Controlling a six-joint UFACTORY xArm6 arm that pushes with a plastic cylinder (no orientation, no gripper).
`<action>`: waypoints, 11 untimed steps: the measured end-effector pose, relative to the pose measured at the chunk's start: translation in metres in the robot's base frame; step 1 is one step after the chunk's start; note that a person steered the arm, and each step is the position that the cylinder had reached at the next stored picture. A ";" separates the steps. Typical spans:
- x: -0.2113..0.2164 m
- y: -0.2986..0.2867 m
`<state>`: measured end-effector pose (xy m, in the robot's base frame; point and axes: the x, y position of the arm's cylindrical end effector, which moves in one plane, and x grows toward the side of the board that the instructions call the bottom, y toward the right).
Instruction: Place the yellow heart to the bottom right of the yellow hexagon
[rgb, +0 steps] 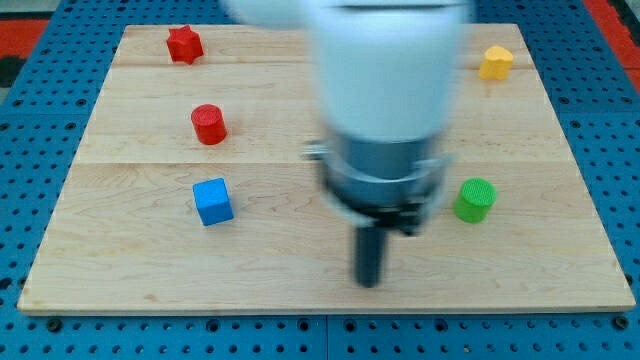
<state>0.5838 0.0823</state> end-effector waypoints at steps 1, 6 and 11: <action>-0.009 0.086; -0.281 0.207; -0.288 0.021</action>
